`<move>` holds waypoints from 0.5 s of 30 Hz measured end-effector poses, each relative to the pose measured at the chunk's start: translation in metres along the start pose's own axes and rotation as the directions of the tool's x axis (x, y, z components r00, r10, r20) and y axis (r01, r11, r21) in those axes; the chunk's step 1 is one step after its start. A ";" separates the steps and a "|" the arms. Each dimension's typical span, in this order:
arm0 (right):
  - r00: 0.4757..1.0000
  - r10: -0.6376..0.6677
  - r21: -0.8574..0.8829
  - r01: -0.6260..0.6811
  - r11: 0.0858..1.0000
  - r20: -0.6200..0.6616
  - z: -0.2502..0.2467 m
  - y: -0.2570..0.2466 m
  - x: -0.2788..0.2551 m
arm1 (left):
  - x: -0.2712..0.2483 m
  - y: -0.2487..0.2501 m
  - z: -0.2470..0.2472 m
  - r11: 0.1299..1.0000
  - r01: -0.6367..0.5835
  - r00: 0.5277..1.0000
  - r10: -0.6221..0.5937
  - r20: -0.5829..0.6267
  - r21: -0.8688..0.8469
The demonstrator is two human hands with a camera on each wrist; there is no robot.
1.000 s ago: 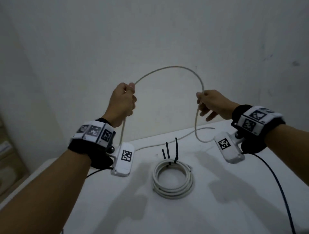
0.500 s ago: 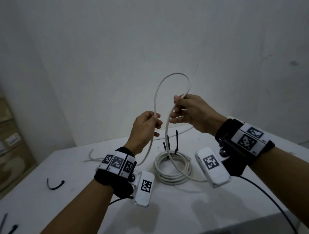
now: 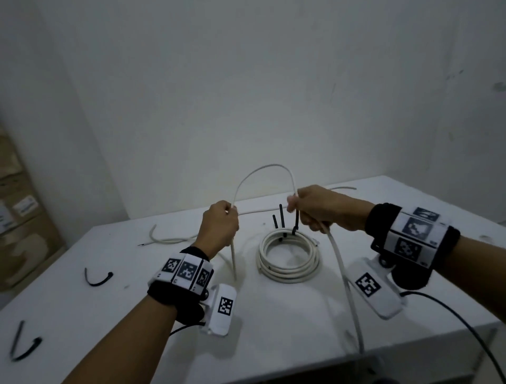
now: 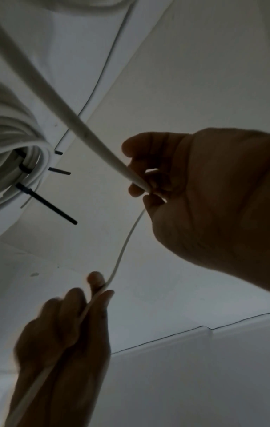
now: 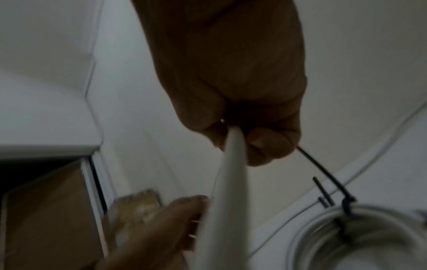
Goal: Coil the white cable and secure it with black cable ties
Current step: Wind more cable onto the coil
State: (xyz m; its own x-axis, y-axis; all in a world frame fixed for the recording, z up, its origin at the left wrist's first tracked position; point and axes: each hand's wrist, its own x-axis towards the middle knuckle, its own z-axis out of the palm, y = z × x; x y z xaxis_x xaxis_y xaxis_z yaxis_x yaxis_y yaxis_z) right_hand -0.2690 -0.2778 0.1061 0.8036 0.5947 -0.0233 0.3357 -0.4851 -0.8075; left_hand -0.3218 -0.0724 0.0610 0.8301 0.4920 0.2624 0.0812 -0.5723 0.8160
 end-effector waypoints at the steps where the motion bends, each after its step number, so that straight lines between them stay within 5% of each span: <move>1: 0.999 0.011 -0.138 -0.007 0.990 0.032 0.000 0.001 0.000 | 0.001 -0.002 -0.003 1.000 0.014 1.000 -0.014 -0.017 0.024; 7: 0.990 0.089 -0.460 -0.028 0.887 0.112 -0.009 0.005 -0.004 | 0.013 -0.009 -0.020 0.982 0.157 0.980 -0.168 -0.105 -0.106; 11: 0.957 0.255 -0.663 -0.104 0.741 0.135 -0.022 0.017 -0.012 | 0.018 -0.015 -0.029 0.962 0.215 0.958 -0.242 -0.156 -0.168; 15: 0.931 0.354 -0.735 -0.183 0.653 0.083 -0.037 0.028 -0.018 | 0.026 -0.030 -0.038 0.947 0.271 0.927 -0.305 -0.219 -0.175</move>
State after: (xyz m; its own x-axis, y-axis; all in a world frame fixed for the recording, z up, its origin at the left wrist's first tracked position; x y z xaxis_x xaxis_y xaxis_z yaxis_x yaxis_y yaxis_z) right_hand -0.2557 -0.3256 0.1054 0.8264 0.4356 -0.3567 0.4338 -0.8965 -0.0899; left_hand -0.3230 -0.0177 0.0631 0.6240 0.7741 0.1067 0.2051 -0.2940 0.9335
